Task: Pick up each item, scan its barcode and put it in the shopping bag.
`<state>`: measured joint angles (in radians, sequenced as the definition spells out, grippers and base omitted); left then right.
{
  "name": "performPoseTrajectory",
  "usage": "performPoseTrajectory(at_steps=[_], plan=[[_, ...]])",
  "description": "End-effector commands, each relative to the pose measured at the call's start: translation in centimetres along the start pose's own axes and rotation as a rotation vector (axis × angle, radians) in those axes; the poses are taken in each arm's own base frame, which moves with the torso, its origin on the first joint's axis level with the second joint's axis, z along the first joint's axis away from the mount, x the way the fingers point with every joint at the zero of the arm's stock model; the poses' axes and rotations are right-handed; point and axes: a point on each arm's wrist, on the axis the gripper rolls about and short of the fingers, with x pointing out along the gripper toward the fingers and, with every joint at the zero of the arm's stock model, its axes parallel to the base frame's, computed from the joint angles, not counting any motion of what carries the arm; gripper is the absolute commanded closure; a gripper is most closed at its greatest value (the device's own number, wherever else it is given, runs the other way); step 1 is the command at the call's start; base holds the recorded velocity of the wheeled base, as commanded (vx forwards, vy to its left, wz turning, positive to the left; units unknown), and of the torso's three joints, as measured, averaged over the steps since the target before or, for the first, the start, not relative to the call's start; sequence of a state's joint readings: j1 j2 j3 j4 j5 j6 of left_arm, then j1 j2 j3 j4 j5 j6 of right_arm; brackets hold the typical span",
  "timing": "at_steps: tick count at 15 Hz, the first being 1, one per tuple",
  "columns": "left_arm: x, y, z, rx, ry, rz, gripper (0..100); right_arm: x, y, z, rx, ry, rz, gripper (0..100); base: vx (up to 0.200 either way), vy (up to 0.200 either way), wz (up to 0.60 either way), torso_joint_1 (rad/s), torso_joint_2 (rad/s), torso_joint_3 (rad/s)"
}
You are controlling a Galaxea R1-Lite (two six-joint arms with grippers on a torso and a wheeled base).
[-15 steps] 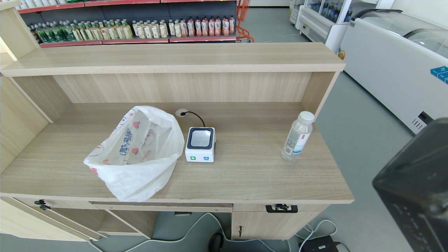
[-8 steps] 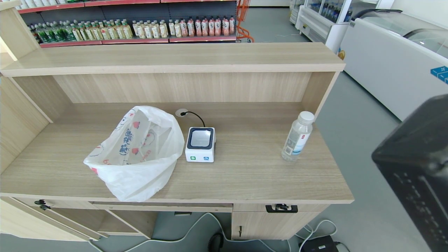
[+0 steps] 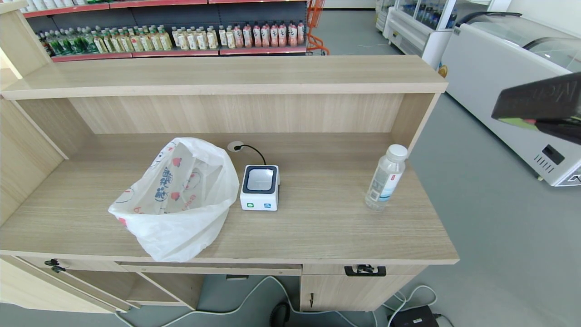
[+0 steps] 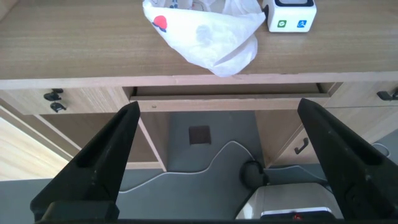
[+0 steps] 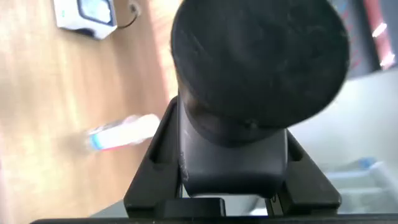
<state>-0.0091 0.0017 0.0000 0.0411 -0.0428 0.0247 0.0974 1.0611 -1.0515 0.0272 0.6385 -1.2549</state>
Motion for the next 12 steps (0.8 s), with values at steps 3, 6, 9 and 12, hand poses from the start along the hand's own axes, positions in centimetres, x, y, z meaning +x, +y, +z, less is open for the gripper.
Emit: performPoseTrajectory(at_steps=[3,6,9,12], plan=[[0.0,0.0,0.0,0.000,0.000,0.000,0,-2.1,2.6,-0.8,0.603,0.071,0.101,100,0.000,0.000,0.00,0.000,0.00,0.000],[0.0,0.0,0.0,0.000,0.000,0.000,0,-1.2,1.7,-1.9,1.156,0.181,0.052,100,0.000,0.000,0.00,0.000,0.00,0.000],[0.0,0.0,0.0,0.000,0.000,0.000,0,1.2,1.7,-4.7,1.671,0.206,-0.109,100,0.000,0.000,0.00,0.000,0.00,0.000],[0.0,0.0,0.0,0.000,0.000,0.000,0,2.1,3.2,-5.7,1.790,0.232,-0.135,100,0.000,0.000,0.00,0.000,0.00,0.000]])
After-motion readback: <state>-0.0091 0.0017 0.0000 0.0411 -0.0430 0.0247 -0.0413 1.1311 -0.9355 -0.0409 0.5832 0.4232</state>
